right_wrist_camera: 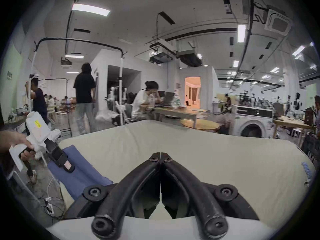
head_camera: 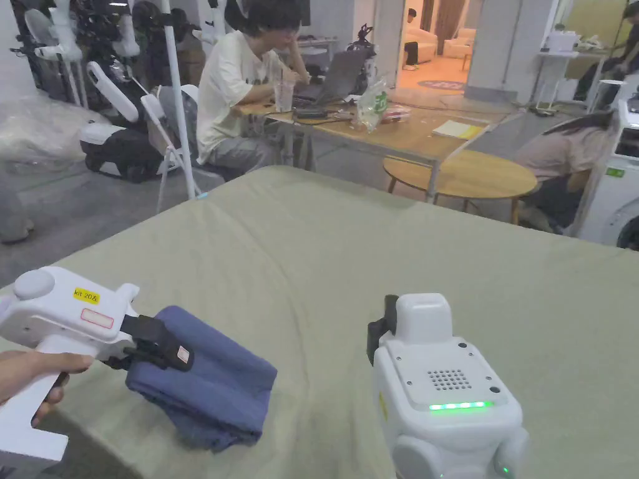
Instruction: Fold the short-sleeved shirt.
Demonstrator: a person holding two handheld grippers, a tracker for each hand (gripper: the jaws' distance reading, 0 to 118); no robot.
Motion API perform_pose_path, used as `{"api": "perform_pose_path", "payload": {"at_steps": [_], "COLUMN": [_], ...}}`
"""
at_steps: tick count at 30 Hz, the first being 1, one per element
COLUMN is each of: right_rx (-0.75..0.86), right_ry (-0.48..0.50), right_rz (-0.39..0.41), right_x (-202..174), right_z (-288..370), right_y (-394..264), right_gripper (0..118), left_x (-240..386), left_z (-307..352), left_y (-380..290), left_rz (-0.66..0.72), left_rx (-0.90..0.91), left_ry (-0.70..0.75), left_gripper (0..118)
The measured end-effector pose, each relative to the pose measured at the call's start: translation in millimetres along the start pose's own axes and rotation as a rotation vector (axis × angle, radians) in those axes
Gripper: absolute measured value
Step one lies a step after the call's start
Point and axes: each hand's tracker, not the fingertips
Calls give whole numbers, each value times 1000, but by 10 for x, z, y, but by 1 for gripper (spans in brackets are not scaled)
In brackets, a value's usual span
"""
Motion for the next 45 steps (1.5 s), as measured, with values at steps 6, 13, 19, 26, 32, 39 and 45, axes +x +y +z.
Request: {"api": "perform_pose_path", "payload": {"at_steps": [6, 13, 19, 26, 32, 39, 45], "right_rx": [-15, -52, -59, -60, -76, -95, -51], "right_ry": [38, 23, -9, -32, -40, -77, -182], "right_rz": [5, 39, 34, 2, -23, -34, -40], "right_x": [-306, -226, -47, 85, 189, 482, 915], "right_z": [-152, -206, -206, -198, -214, -17, 364], "right_y": [37, -35, -27, -38, -67, -106, -33], "right_gripper": [0, 0, 0, 0, 0, 0, 0], "left_x": [-343, -563, -648, -193, 81, 477, 1246], "left_z": [316, -56, 101, 497, 260, -450, -1000], "left_y": [427, 638, 762, 715, 447, -172, -579], "left_rz": [4, 1, -3, -165, -272, -290, -454], "left_rx": [-24, -130, -67, 127, 277, 445, 605], "left_ry": [154, 416, 485, 534, 444, 265, 213], "left_gripper": [19, 22, 43, 43, 39, 0, 0]}}
